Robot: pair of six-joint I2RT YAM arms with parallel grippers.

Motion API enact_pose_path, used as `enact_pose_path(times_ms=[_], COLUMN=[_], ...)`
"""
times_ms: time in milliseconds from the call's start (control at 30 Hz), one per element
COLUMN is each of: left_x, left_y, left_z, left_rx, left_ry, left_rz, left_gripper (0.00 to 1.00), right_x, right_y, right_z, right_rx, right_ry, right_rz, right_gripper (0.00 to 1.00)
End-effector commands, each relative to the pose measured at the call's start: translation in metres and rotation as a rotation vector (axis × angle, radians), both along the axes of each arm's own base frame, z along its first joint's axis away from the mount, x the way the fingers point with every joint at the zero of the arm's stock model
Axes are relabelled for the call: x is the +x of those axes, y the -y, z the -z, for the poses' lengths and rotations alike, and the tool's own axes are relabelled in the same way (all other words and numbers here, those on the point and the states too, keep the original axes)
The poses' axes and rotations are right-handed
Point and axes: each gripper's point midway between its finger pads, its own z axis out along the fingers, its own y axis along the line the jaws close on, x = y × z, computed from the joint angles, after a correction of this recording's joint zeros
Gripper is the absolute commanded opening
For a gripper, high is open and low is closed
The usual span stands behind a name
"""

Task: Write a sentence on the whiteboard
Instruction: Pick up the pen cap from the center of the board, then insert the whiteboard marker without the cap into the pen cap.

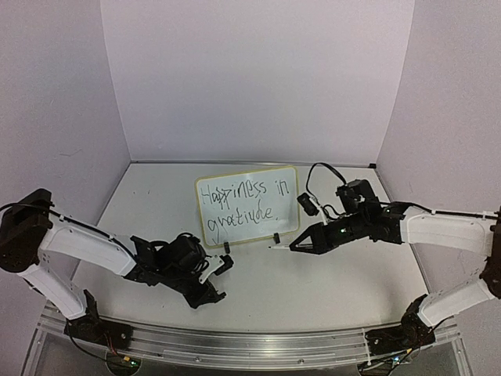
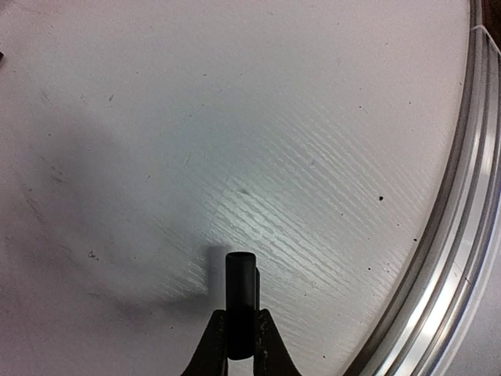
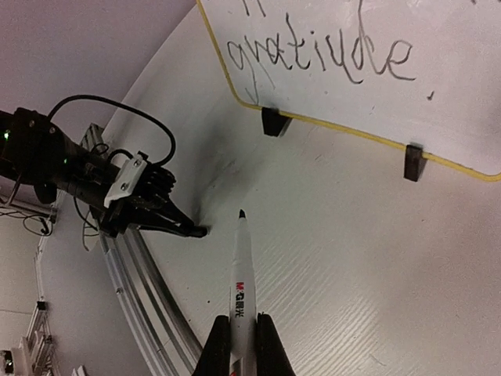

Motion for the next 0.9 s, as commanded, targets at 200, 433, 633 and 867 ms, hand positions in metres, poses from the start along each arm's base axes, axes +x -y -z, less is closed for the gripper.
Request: enact_pose_path(times_ms=[200,433,633,867], left_x=[-0.008,-0.026,-0.032,-0.037], left_y=[0.029,0.039,0.045,0.052], left_z=[-0.109,-0.135,-0.148,-0.154], left_rx=[-0.311,-0.39,-0.418,-0.437], left_ry=[0.079,0.031,0.017,-0.002], left_rz=[0.093,0.195,0.25,0.292], left_gripper=[0.0,0.0,0.0,0.0], right_x=[-0.056,-0.07,-0.081,-0.079], right_y=[-0.033,-0.032,-0.035,-0.04], right_z=[-0.041,-0.043,-0.033,-0.028], right_rx=[0.231,0.23,0.188,0.169], right_ry=[-0.339,-0.451,-0.492,-0.483], right_rz=[-0.405,-0.476,-0.505,-0.507], right_gripper=[0.0,0.0,0.0,0.0])
